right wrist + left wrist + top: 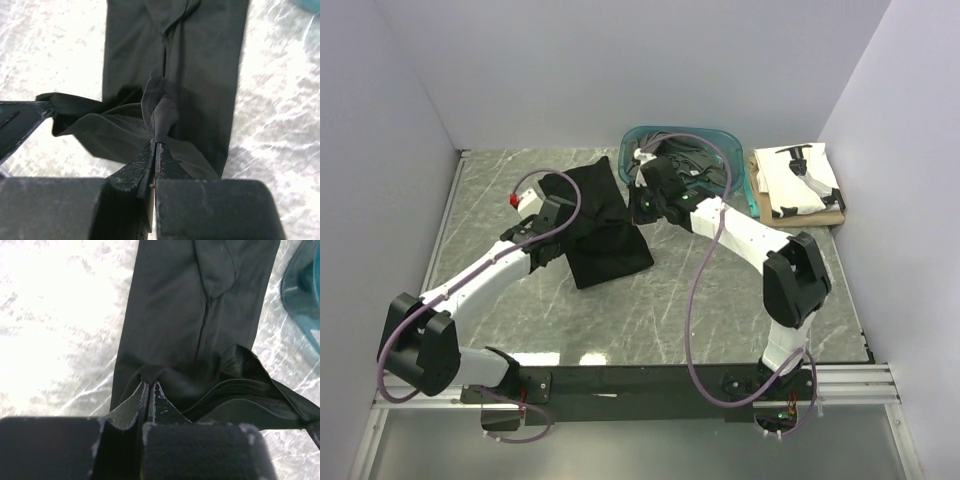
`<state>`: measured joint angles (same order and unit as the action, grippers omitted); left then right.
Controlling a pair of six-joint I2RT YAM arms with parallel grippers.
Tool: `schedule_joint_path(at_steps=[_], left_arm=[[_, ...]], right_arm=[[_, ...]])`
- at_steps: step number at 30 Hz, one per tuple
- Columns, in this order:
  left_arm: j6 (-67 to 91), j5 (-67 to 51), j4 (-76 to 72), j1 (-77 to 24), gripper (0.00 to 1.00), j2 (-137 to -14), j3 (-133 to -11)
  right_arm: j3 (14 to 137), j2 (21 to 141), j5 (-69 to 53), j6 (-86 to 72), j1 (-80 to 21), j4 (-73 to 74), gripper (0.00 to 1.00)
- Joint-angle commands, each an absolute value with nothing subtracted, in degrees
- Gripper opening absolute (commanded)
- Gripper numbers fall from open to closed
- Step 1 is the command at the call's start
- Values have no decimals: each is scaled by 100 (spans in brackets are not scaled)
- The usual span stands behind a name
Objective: Fold and stack the t-shirts
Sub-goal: Fold the tshirt
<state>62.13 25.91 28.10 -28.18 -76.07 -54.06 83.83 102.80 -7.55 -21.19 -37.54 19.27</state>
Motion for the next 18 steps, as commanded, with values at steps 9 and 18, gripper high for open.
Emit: schedule_joint_path(at_steps=[9,18], left_arm=[[5713,2075,2031,-2206,1,-8279,-5862],[5528,1828,1811,-1916,3,-9017,-6205]], right_arm=[[9456,11143,-220,-1635,-3595,1732,0],[9844,11811,-369,-1591,-3446,1205,0]])
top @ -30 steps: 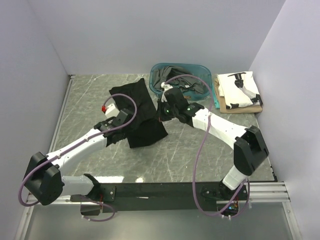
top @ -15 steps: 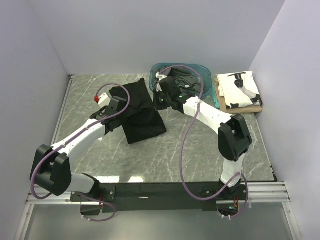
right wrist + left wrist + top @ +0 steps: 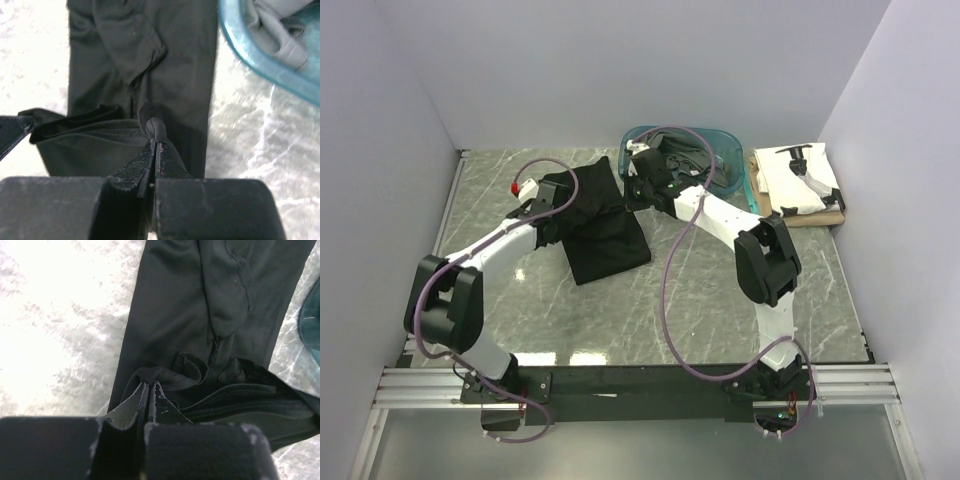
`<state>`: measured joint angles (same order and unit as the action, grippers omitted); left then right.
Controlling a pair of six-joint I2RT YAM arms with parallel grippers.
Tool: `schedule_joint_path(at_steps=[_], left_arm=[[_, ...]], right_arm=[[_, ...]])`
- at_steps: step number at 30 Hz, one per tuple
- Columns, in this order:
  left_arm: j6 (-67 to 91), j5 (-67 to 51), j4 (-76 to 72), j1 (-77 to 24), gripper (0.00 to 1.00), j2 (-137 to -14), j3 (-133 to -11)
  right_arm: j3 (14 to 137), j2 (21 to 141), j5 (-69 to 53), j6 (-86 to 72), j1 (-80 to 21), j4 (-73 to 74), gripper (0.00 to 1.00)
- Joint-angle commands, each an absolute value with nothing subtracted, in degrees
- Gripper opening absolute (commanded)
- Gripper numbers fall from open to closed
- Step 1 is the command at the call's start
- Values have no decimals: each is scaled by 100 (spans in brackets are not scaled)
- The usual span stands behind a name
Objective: Fold and stack the t-shirts
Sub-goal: Fold the tshirt
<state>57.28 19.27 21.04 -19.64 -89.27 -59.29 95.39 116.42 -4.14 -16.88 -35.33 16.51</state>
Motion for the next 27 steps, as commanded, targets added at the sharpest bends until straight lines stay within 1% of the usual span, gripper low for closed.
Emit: schedule_joint_path(at_steps=[1,2,5,10,13,14,16,17,19,20,21,22,23,24,25,26,27], left_arm=[[5520,1811,1784,-1899,4,-9122,-6240],[5520,1802,1775,-1872,6,-9184,-6275],[5476,1706,1723,-1776,7,-9421,-6372],[5388,1635,1714,-1670,7,-9834,-6583],[5318,1582,1495,-1652,10,-9896,-6557],[5283,1565,1459,-1644,14,-9914,-6557],[5230,1556,1468,-1626,16,-10001,-6618],[5195,1547,1468,-1626,22,-10028,-6653],[5159,1503,1468,-1608,26,-10116,-6732],[5116,1486,1459,-1600,35,-10134,-6759],[5080,1477,1459,-1591,39,-10151,-6785],[5054,1477,1468,-1591,45,-10151,-6855],[5019,1477,1494,-1582,58,-10134,-6890],[5001,1485,1538,-1582,66,-10099,-6925],[4975,1485,1512,-1582,73,-9986,-6926],[4957,1451,1486,-1582,86,-9906,-6900],[4940,1415,1416,-1582,94,-9827,-6865]], right_arm=[[9887,11882,-360,-1600,-3419,1117,0],[9914,11935,-352,-1626,-3410,1073,0],[10011,12155,-448,-1652,-3349,941,0],[9967,12340,-527,-1512,-3313,563,0],[9984,12427,-545,-1398,-3313,414,0],[10010,12497,-545,-1371,-3296,413,0],[10133,12577,-528,-1327,-3296,404,0],[10186,12673,-519,-1318,-3296,422,0],[10352,12770,-545,-1327,-3278,457,0],[10423,12823,-580,-1318,-3287,483,2],[10502,12910,-606,-1310,-3270,562,4],[10642,12955,-641,-1301,-3278,615,12],[10731,13007,-607,-1292,-3270,694,16],[10792,13008,-615,-1275,-3270,764,20],[10845,12990,-633,-1240,-3261,852,32],[10846,12903,-659,-1213,-3269,887,38],[10828,12824,-685,-1187,-3270,914,44]])
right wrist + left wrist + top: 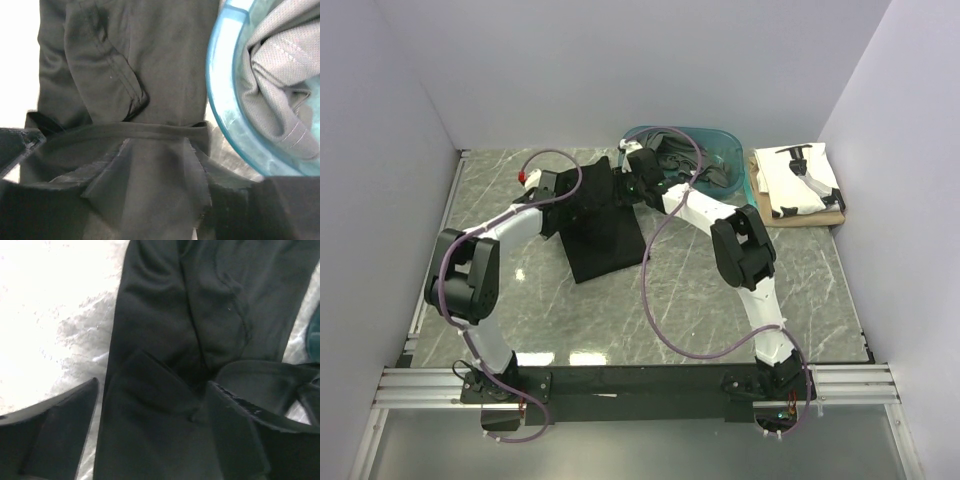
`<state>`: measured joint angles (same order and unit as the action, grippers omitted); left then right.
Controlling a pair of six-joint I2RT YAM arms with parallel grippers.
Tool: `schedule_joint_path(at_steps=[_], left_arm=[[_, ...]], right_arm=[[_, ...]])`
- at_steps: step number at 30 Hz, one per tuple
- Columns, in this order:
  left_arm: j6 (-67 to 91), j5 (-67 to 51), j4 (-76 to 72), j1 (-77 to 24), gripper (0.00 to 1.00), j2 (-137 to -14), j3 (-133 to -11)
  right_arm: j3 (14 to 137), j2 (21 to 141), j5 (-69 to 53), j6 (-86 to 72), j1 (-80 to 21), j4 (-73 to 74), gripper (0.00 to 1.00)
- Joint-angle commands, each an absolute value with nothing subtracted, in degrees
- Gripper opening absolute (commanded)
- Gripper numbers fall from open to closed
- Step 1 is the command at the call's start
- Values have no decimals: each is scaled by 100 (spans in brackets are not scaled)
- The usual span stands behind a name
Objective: Fold and stack the t-shirts
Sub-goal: Fold the tshirt
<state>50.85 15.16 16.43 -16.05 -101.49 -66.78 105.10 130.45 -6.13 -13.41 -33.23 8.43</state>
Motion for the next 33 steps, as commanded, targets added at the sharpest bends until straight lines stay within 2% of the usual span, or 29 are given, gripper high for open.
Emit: schedule_joint_path(at_steps=[1,5,7,14,19,24,30,33], left_arm=[[4931,1389,1398,-1582,99,-9652,-6777],[4913,1249,1432,-1582,99,-9291,-6618],[4930,1134,1433,-1591,100,-9115,-6469],[5080,756,1397,-1739,99,-8552,-5889],[5168,712,1345,-2214,99,-7788,-4967],[5457,870,1766,-2680,99,-6946,-4046],[5985,756,1784,-2760,99,-5795,-2937],[6099,965,1942,-2760,100,-5442,-2786]], right_arm=[[10724,12745,-729,-1169,-3270,914,55],[10205,12035,-791,-1134,-3270,774,70],[9864,11796,-940,-1143,-3296,712,74],[8667,10812,-1213,-1449,-3401,483,78],[8350,10810,-1757,-1600,-3559,396,79],[8858,11425,-2196,-1450,-3875,694,79],[10201,12567,-2690,-1547,-4078,853,80],[10607,13103,-2794,-1696,-4096,782,80]])
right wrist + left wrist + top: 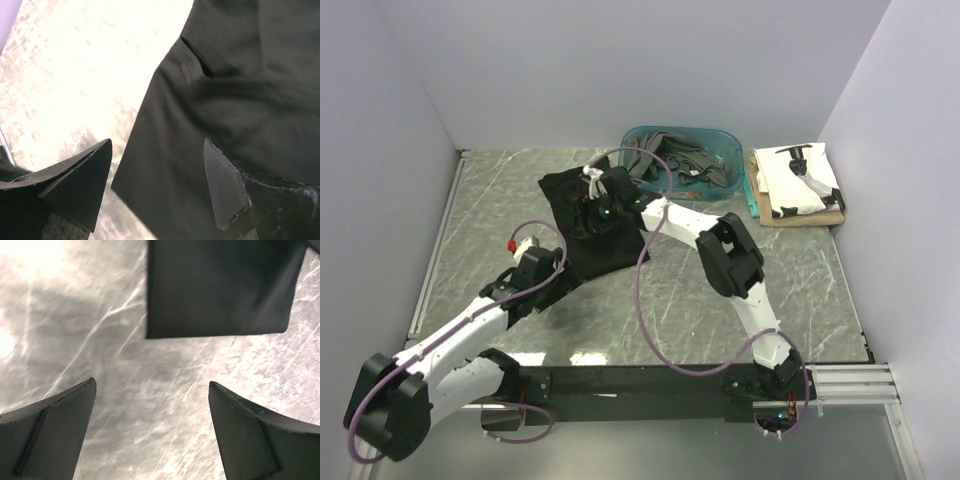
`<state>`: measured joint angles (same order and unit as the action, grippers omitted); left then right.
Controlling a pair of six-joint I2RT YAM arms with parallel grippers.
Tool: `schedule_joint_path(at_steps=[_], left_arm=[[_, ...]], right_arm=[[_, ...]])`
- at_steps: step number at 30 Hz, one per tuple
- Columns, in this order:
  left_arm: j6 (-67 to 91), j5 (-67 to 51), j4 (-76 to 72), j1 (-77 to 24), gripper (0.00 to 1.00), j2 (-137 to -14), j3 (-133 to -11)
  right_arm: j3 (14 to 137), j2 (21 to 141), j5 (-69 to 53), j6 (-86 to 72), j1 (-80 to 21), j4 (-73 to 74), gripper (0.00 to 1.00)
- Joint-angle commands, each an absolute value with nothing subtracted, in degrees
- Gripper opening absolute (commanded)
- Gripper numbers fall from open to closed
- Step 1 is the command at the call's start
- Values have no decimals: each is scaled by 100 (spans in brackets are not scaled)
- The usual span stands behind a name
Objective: Fold and stack the t-shirts
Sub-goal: Fold the tshirt
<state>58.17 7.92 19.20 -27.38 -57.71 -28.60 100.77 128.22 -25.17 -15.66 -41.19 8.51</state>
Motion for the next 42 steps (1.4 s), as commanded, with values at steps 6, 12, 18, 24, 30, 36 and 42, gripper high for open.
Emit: schedule_joint_path(at_steps=[6,12,18,24,30,36,42], left_arm=[[6100,1204,2294,-2760,99,-5378,-2917],[6029,1116,2294,-2760,99,-5590,-2988],[6029,1134,2233,-2760,99,-5467,-3032],[6011,1230,2048,-2760,99,-5738,-3269],[5924,1432,1881,-2716,99,-6450,-3682],[5810,1029,1460,-2549,91,-7048,-3814],[5845,984,1371,-2522,74,-7321,-3727]], right_arm=[[11985,14044,-2813,-2039,-4096,703,80],[12566,14633,-2530,-2363,-4008,211,86],[12754,14662,-3146,-2751,-3858,18,88],[12859,13740,-2594,-2136,-3823,369,92],[11104,12316,-1918,-2136,-3683,106,95],[8634,10480,-721,-2109,-3543,-79,97],[7392,9870,-369,-2294,-3410,184,97]])
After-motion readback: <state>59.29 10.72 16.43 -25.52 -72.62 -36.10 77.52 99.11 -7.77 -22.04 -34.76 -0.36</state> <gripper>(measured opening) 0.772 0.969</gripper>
